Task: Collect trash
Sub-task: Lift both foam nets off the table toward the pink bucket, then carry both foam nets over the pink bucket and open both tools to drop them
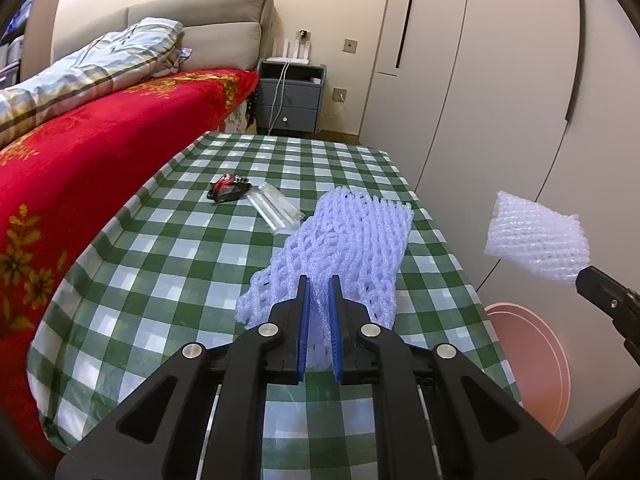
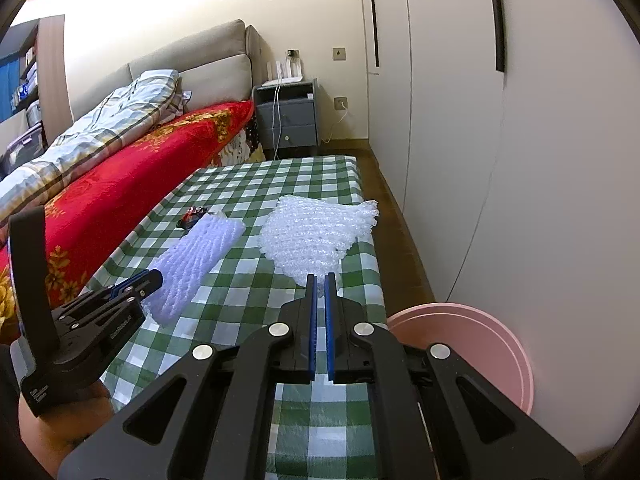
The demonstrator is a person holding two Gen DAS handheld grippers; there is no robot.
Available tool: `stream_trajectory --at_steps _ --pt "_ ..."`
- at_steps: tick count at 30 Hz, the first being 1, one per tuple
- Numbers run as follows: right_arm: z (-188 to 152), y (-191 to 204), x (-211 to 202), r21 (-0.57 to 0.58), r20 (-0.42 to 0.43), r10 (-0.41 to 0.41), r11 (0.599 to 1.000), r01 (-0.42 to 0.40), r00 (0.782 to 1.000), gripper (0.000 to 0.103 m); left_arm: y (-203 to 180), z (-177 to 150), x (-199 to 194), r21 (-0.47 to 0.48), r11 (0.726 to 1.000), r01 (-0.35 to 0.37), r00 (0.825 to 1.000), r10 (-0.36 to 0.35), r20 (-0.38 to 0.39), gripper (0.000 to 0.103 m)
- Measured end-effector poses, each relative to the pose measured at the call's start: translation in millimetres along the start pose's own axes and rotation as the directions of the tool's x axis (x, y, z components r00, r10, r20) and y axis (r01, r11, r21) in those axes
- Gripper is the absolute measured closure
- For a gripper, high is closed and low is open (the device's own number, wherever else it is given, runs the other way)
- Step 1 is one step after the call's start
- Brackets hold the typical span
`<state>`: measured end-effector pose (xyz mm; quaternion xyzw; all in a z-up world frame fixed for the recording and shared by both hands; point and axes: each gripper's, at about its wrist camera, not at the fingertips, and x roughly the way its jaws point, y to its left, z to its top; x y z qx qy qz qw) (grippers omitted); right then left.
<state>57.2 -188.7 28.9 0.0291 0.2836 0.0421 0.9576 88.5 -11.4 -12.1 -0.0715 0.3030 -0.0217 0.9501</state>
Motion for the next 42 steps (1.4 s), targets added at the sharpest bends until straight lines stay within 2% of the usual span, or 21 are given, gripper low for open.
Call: stream_trajectory --at_steps 26,42 --pt "-9.3 -22.7 -28.2 0.017 0.010 -0.097 0.995 0.097 0.995 0.099 -18.9 -4.2 -0.8 0.024 0.997 0.068 0.998 -0.068 0.006 0.094" --pt "-10.7 -41.4 -35.7 0.068 0.008 -0.197 0.978 0.196 0.980 0.099 -39.2 -6.8 -1.2 0.050 0.992 0.117 0.993 -0.118 0.002 0.094"
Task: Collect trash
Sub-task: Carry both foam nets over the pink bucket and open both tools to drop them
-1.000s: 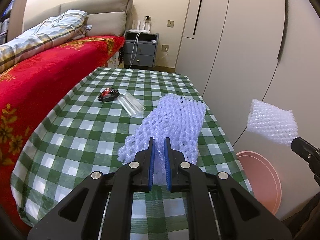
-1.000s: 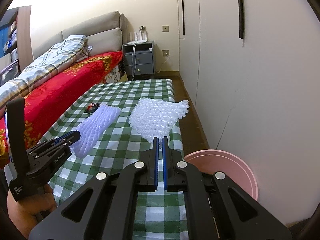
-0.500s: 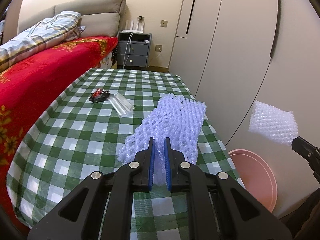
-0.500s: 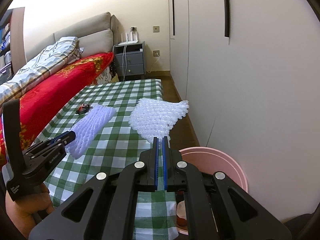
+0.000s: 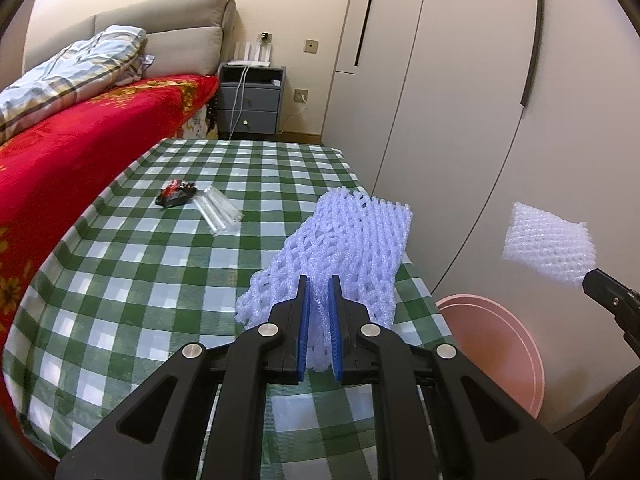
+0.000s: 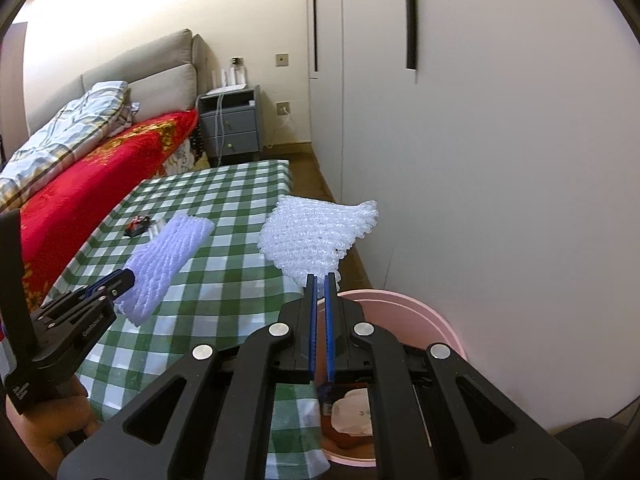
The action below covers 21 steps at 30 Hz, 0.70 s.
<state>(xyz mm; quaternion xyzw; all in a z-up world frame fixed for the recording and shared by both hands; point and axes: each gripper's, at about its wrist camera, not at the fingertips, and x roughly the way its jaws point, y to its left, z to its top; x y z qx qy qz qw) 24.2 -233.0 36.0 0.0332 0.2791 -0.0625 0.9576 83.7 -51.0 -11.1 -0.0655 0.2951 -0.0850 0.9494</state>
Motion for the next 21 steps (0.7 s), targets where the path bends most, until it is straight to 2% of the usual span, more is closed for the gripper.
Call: stream_trajectory --at_steps 11,21 --pt "0.4 -30.8 -2.1 0.078 0.009 -0.129 0.989 0.128 0.992 0.099 -30.9 -4.3 12.6 0.031 0.998 0.061 0.998 -0.061 -0.019 0.094" --pt "-7.4 -58.3 5.9 0.129 -0.033 -0.197 0.971 0.199 0.980 0.099 -84.2 -13.4 37.2 0.071 0.985 0.159 0.986 -0.154 -0.068 0.094"
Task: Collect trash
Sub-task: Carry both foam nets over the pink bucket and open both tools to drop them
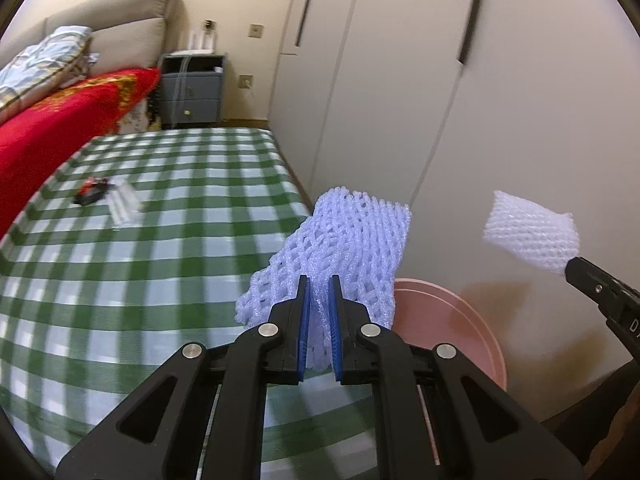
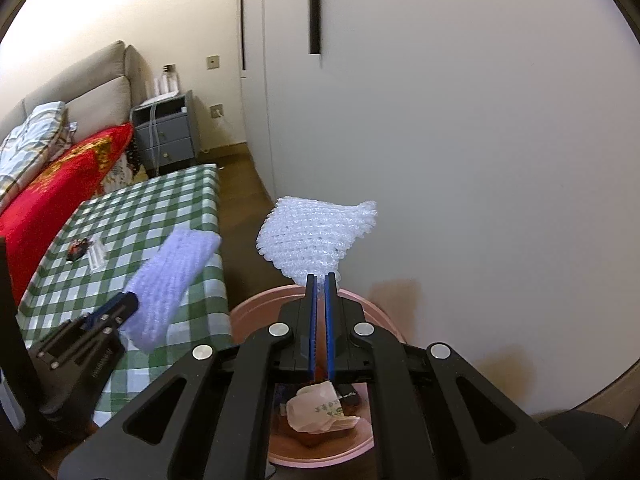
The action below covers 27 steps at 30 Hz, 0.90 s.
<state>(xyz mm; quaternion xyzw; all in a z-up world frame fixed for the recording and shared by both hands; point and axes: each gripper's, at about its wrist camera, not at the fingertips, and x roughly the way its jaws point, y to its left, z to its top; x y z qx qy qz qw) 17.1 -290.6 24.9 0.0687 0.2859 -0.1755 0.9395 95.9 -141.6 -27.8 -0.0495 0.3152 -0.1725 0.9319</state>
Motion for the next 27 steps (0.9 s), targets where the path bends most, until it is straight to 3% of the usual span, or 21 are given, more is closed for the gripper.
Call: stream_trajectory --at_steps 7,17,22,27 --pt "1.2 -19.5 12.0 0.075 -0.037 -0.033 0.997 0.036 0.999 0.099 -32.0 -8.4 27.7 0.033 0.997 0.072 0.996 -0.070 -0.061 0.094" --pt "0.6 -24.6 22.9 0.091 -0.064 -0.039 0.995 0.045 0.997 0.097 -58.5 -19.5 54.8 0.062 0.988 0.142 0.981 -0.132 -0.139 0.093" --pt "2.9 -29.1 29.7 0.127 -0.081 -0.038 0.991 0.048 0.996 0.094 -56.3 -24.9 63.6 0.045 0.987 0.155 0.972 -0.144 -0.185 0.077" --pt "2.4 -28.2 28.3 0.129 -0.075 -0.036 0.991 0.046 0.997 0.076 -47.3 -21.1 57.0 0.034 0.990 0.140 0.977 -0.132 -0.164 0.076"
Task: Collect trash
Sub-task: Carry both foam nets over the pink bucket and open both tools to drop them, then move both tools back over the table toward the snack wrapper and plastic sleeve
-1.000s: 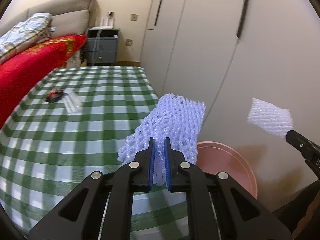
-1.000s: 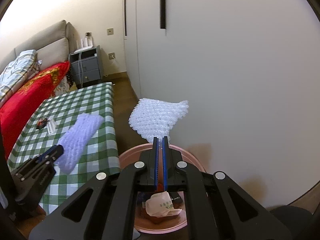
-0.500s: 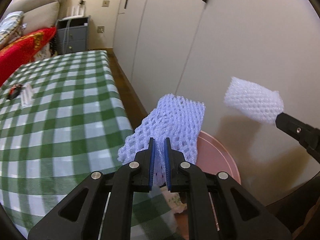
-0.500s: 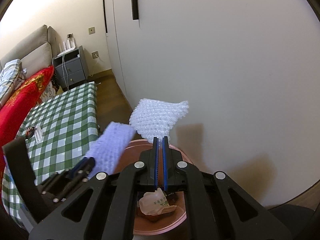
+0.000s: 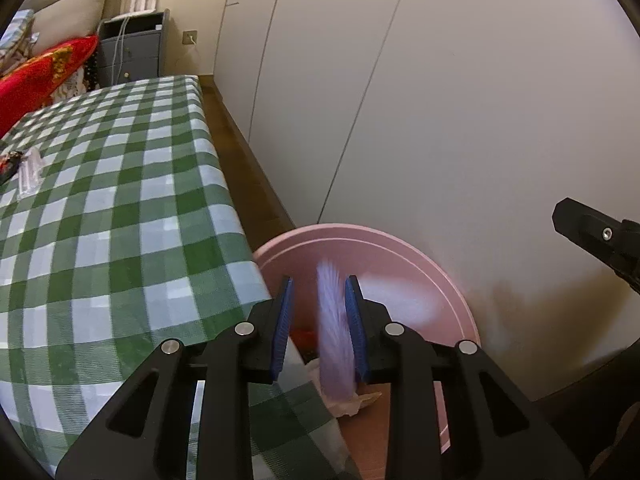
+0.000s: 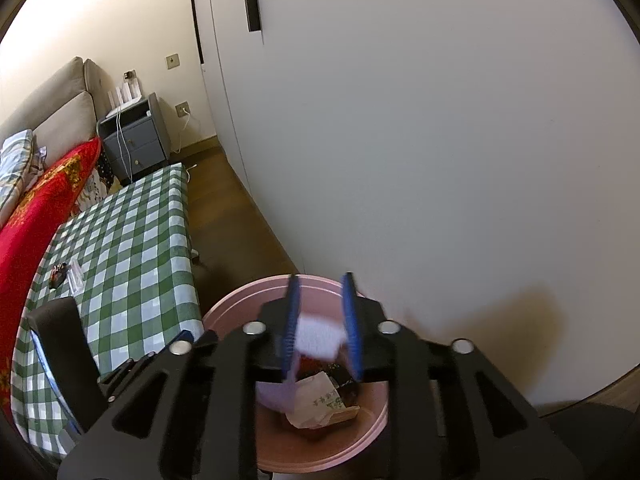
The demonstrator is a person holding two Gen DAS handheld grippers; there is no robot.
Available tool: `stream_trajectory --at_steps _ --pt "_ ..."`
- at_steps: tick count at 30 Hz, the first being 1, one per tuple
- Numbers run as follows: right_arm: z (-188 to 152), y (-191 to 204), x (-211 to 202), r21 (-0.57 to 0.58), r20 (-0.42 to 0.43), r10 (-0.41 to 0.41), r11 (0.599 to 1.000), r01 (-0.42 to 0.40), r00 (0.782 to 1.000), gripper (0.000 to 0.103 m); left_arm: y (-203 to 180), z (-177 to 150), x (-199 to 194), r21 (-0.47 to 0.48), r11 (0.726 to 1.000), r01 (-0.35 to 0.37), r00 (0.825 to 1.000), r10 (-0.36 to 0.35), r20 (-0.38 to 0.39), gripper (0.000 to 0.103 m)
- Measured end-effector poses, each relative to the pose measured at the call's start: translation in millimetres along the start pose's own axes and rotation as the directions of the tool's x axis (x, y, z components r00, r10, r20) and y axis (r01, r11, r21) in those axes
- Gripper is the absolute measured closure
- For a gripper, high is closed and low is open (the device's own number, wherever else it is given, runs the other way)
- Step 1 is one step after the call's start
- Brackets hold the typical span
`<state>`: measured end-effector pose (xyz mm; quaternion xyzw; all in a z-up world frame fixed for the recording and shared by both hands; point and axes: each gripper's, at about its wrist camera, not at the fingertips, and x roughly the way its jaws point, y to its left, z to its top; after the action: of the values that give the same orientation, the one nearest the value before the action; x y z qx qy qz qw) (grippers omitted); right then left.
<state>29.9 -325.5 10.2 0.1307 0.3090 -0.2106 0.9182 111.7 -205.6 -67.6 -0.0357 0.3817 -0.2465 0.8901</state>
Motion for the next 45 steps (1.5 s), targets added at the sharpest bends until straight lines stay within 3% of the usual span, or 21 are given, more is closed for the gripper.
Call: stream_trajectory --at_steps 7,12,27,35,40,45 --pt "-4.0 2.9 -4.8 0.005 0.014 0.020 1.000 -0.020 1.000 0.074 10.7 -5.5 -22.7 -0.022 0.999 -0.029 0.999 0.030 0.037 0.076" --pt "-6.2 17.8 -8.0 -0.012 0.036 0.080 0.997 -0.080 0.996 0.074 28.3 -3.5 -38.4 -0.048 0.997 -0.062 0.996 0.065 0.067 0.076" --pt "-15.9 74.2 2.6 -0.085 0.047 0.229 0.971 -0.224 0.972 0.074 95.9 2.1 -74.6 -0.162 0.971 -0.178 0.969 0.201 0.140 0.076" --pt "-14.9 115.7 15.7 -0.131 0.033 0.333 0.936 -0.326 0.942 0.074 145.1 7.2 -88.8 -0.216 0.934 -0.285 0.932 0.322 0.165 0.076" --pt "-12.6 153.0 31.4 -0.154 0.007 0.415 0.899 -0.409 0.910 0.074 175.5 11.7 -98.2 -0.285 0.897 -0.339 0.903 0.395 0.169 0.076" --pt "-7.8 188.8 51.6 -0.168 -0.012 0.480 0.864 -0.475 0.877 0.074 197.7 22.2 -95.7 -0.291 0.872 -0.393 0.876 0.451 0.168 0.076"
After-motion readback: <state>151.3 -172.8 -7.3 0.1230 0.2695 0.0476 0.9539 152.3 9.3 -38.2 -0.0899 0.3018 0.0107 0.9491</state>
